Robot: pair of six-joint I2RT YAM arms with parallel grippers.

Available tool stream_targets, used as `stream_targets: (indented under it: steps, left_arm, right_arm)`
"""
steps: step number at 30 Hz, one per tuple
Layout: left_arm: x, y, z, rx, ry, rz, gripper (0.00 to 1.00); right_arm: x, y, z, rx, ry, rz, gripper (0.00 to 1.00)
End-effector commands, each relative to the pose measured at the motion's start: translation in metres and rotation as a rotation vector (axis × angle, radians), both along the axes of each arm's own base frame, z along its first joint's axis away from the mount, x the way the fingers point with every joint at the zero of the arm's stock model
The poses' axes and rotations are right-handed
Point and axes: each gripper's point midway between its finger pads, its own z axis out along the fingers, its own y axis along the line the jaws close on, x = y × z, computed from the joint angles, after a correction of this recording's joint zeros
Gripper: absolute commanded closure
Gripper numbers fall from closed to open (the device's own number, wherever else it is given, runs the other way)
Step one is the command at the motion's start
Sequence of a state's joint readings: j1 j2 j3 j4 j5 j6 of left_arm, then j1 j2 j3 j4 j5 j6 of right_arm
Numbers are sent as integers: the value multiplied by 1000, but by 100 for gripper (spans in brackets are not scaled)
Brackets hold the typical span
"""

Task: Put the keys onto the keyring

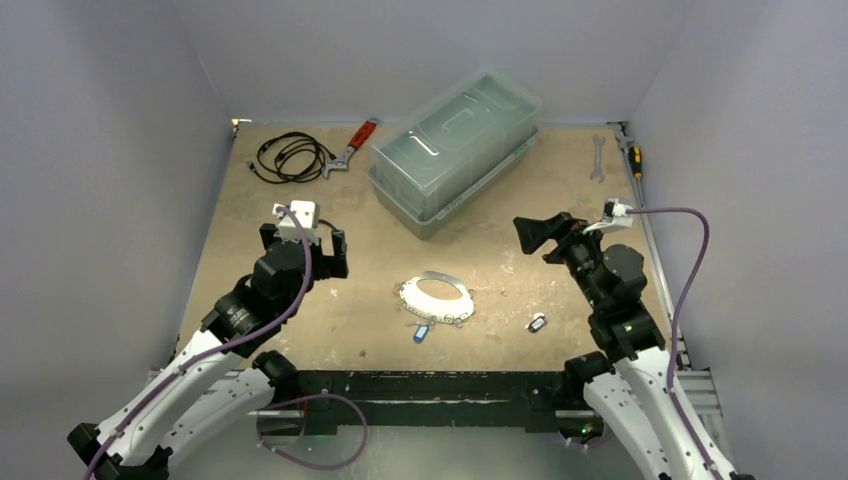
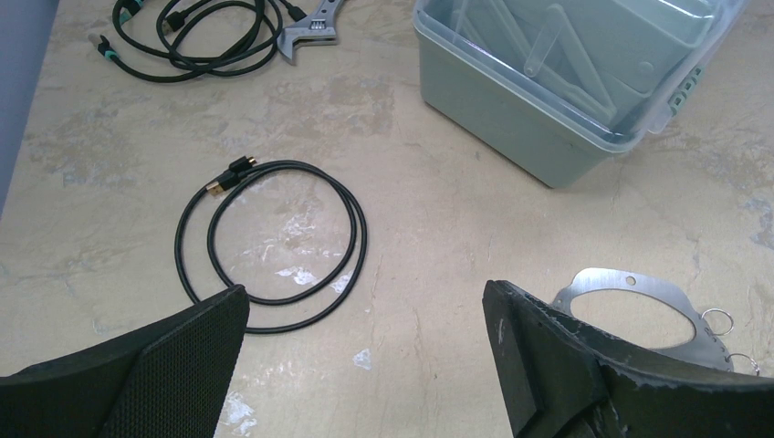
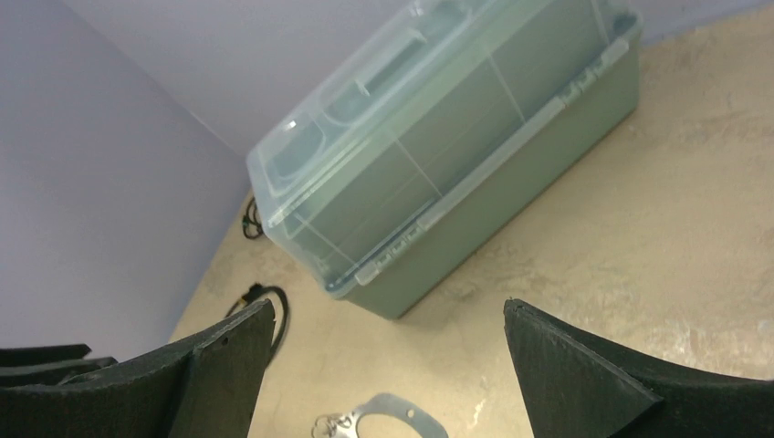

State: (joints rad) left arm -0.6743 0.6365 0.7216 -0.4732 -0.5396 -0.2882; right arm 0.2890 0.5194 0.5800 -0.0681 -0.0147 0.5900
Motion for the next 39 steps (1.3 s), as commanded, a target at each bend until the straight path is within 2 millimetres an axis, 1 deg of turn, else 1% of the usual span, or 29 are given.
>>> stream_targets:
  steps: [1, 8, 11, 13, 16, 24, 31, 36, 39]
  left_arm:
    - [1, 4, 6, -19, -22, 22, 1]
    - [1, 2, 6, -19, -22, 10, 1]
    - [1, -1, 5, -18, -19, -5, 1]
    - [1, -3, 3, -15, -12, -16, 1]
    - [2, -7, 1, -13, -1, -33, 1]
    - [1, -20, -3, -20, 16, -96, 2]
    - [0, -19, -2, -24, 12, -102, 3]
    - [-1, -20, -4, -17, 21, -109, 5]
    - [-1, -23, -5, -16, 28, -124, 6]
  right_arm:
    - [3, 6, -20, 3, 68, 22, 1]
    - [13, 9, -51, -52, 213, 23, 1]
    - [17, 7, -65, -69, 288, -2, 1]
    - [18, 9, -70, -85, 319, -9, 1]
    - [15, 15, -76, -108, 359, 9, 1]
    - [2, 20, -98, -170, 467, 59, 1]
    - [-3, 42, -121, -180, 515, 148, 11]
    - [-4, 65, -139, -168, 547, 200, 23]
    - [-4, 78, -154, -170, 569, 213, 29]
